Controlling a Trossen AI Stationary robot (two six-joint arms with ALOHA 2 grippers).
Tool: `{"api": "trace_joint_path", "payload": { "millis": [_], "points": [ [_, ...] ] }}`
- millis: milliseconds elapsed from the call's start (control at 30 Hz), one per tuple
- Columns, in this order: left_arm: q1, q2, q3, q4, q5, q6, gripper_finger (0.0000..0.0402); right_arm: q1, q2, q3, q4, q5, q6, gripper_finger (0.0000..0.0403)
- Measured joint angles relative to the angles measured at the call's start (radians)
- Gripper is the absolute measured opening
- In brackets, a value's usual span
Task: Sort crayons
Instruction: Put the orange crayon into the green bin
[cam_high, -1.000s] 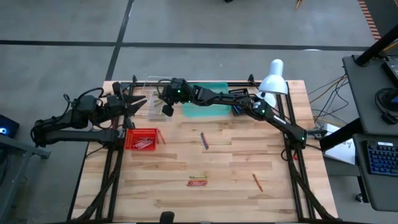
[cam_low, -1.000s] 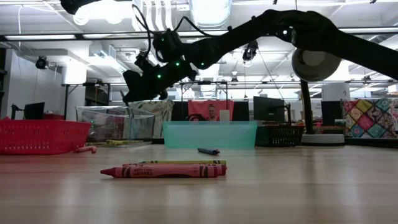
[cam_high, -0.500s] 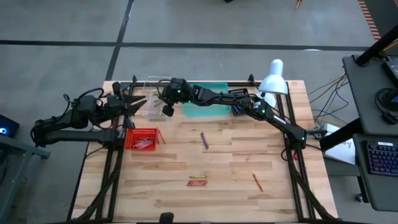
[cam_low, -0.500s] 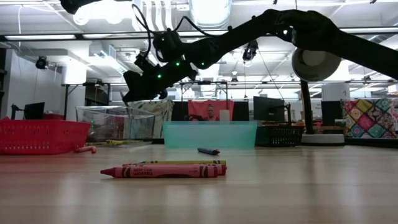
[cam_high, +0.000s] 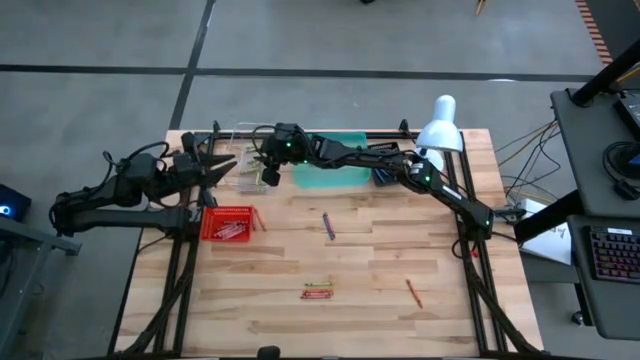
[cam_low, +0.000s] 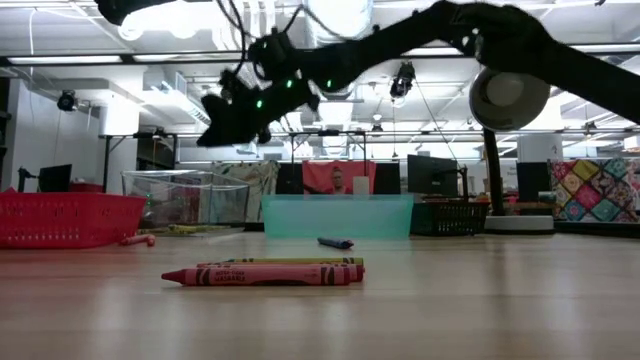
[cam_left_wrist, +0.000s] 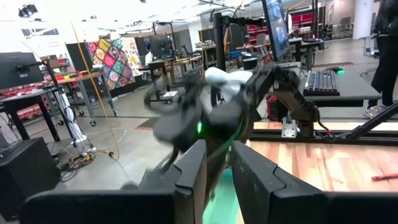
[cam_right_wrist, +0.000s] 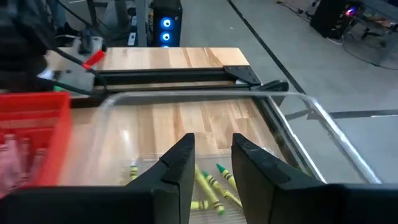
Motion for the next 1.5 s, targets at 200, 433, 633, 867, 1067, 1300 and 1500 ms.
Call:
{"api": "trace_joint_path", "payload": {
  "millis": [200,433,633,867,1067,1300,1500],
  "points": [
    [0.000,0.027,0.000,-0.008,0.000,-0.020,0.0057,0.021,-0.131,0.000,-0.199,-0.005,-0.026,0.0079],
    [0.000,0.100,0.000,-0.009,0.000,-0.031,0.0057,0.049,-0.315,0.000,-0.550,-0.008,-0.028,0.0064],
    [0.000,0.180,0.000,0.011,0.000,-0.029,0.0057,0.091,-0.418,-0.002,-0.828,-0.008,0.009,0.0059],
    [0.000,0.276,0.007,0.023,0.001,-0.010,0.0057,0.164,-0.470,-0.028,-1.071,-0.007,0.096,0.0059],
    [0.000,0.356,0.008,0.043,0.002,-0.004,0.0057,0.256,-0.479,-0.070,-1.157,-0.008,0.164,0.0059],
    [0.000,0.434,0.008,0.045,0.026,-0.003,0.0057,0.354,-0.514,-0.198,-1.172,-0.008,0.236,0.0059],
    [0.000,0.485,0.008,0.075,0.104,-0.003,0.0057,0.412,-0.574,-0.352,-1.150,-0.008,0.334,0.0059]
  ]
}}
